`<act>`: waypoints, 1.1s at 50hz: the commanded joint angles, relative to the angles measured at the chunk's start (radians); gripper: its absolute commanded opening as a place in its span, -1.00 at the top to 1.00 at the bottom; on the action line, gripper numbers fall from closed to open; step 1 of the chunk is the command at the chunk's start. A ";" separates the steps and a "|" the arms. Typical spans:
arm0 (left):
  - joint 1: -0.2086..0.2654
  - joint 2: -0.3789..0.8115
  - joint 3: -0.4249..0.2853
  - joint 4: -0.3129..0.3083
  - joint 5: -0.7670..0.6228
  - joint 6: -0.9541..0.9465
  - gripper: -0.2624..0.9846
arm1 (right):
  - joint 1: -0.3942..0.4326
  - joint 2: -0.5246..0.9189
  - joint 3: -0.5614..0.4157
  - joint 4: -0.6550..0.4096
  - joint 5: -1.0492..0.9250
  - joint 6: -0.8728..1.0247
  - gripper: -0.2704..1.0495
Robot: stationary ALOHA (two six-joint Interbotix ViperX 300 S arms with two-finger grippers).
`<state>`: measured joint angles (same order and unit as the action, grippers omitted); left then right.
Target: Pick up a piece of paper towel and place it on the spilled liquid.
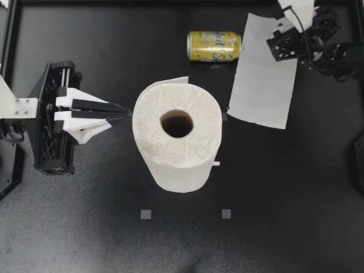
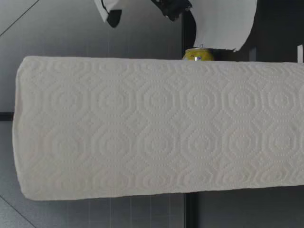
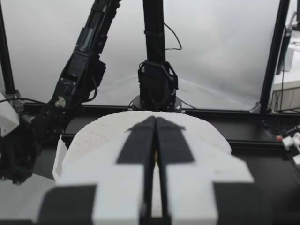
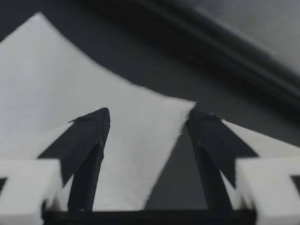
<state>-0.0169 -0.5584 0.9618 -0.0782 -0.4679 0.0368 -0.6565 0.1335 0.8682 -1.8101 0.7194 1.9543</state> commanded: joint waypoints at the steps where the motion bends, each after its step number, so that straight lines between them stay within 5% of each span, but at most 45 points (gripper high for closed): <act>1: -0.002 -0.008 -0.014 0.002 -0.011 0.002 0.45 | -0.008 -0.054 -0.002 0.000 0.028 0.000 -0.40; 15: -0.002 -0.012 -0.014 0.002 -0.012 0.005 0.45 | 0.011 -0.242 -0.005 0.000 -0.023 -0.023 -0.40; 27: -0.002 -0.043 -0.012 0.002 0.005 0.003 0.45 | 0.153 -0.505 -0.014 0.021 -0.396 -0.101 -0.33; 40: -0.002 -0.078 -0.020 0.002 0.104 0.002 0.45 | 0.391 -0.736 0.008 0.020 -0.591 -0.100 0.12; 55: -0.002 -0.112 -0.048 0.000 0.195 0.003 0.45 | 0.658 -0.752 -0.060 0.018 -0.538 -0.089 0.16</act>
<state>-0.0169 -0.6627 0.9480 -0.0798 -0.2792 0.0368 -0.0399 -0.6121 0.8437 -1.7886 0.1519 1.8623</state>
